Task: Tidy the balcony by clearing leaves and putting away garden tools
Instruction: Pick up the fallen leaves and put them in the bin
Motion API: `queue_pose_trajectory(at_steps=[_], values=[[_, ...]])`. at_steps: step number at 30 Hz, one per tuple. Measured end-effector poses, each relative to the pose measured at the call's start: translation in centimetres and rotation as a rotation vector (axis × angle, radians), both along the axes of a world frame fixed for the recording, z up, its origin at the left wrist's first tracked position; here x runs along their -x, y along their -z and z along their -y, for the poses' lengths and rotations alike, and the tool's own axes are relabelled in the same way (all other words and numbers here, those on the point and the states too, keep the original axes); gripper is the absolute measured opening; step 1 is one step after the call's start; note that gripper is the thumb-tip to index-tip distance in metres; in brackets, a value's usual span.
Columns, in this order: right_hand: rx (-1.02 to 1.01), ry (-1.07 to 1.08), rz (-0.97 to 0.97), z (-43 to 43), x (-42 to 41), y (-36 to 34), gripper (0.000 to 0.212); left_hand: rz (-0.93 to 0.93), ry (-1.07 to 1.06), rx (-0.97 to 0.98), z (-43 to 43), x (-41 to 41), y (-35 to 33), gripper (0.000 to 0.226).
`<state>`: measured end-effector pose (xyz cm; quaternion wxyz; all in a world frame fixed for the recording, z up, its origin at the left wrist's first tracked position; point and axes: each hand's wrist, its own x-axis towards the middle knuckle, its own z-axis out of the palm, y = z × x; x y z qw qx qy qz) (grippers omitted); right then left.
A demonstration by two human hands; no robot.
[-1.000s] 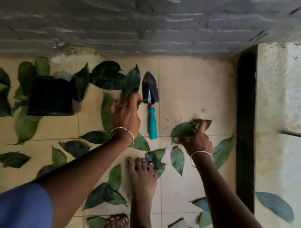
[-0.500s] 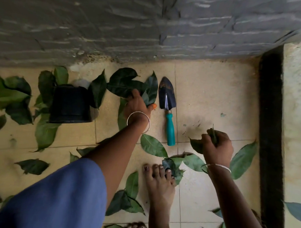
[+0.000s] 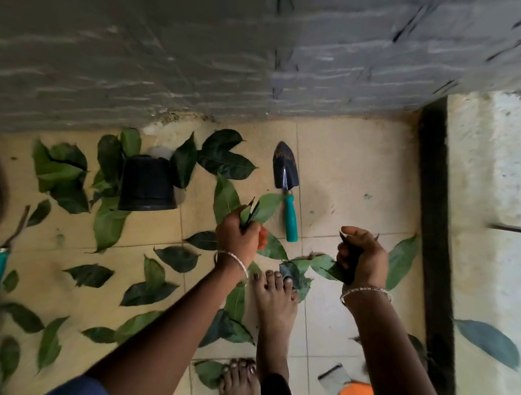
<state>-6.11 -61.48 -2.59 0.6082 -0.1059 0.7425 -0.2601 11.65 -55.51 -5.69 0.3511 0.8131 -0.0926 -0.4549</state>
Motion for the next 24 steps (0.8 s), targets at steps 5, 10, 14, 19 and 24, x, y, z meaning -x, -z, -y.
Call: queue_pose_trajectory(at_steps=[5, 10, 14, 19, 24], values=[[-0.045, 0.063, 0.113, -0.3, -0.1, -8.5, 0.020, -0.133, -0.155, 0.040, -0.8, 1.4, -9.2, 0.029], [0.025, 0.131, 0.163, -1.2, -0.7, -18.5, 0.019, -0.150, -0.180, 0.095, -1.2, 2.0, -19.2, 0.032], [0.091, 0.138, 0.223, -2.8, -2.1, -29.2, 0.017, -0.173, -0.171, 0.110, -2.4, 1.8, -29.2, 0.023], [0.176, 0.088, 0.356, -5.6, -3.5, -44.3, 0.024, -0.116, -0.170, 0.288, -5.1, 1.8, -43.9, 0.015], [0.336, -0.005, 0.538, -9.1, -3.7, -60.7, 0.027, -0.091, -0.119, 0.498, -9.4, 1.4, -59.6, 0.035]])
